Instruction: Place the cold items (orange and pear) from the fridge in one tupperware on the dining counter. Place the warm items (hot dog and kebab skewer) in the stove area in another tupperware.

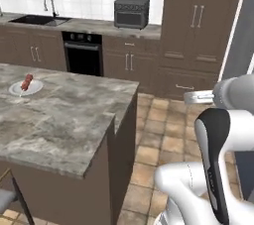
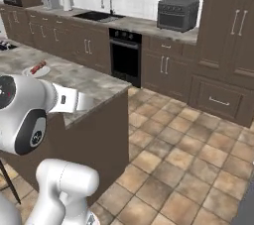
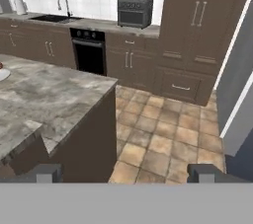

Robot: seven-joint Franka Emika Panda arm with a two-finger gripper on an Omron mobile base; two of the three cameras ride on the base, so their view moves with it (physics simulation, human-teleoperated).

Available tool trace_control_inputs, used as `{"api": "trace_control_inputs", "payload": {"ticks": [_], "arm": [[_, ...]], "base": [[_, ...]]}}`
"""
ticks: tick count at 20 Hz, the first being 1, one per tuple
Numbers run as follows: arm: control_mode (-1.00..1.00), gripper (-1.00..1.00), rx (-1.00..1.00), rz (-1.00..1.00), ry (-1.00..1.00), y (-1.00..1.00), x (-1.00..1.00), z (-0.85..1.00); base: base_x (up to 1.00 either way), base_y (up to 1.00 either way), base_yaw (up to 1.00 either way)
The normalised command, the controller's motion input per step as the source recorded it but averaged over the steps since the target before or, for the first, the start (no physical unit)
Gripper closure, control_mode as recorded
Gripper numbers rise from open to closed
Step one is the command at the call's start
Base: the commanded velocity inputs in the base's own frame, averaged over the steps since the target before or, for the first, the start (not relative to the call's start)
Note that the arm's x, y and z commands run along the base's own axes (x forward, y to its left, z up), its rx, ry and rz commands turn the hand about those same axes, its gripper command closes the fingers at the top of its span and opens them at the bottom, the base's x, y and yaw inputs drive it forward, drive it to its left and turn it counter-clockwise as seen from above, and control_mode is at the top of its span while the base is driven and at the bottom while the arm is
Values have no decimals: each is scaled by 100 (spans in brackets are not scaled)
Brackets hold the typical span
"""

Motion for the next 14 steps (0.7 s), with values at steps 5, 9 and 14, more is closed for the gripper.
{"api": "trace_control_inputs", "payload": {"ticks": [5, 9, 14], "arm": [[100, -100, 0, 0, 0, 0, 0, 0], [100, -100, 0, 0, 0, 0, 0, 0], [100, -100, 0, 0, 0, 0, 0, 0]], "base": [[66, -78, 53], [72, -76, 61], [66, -81, 58]]}}
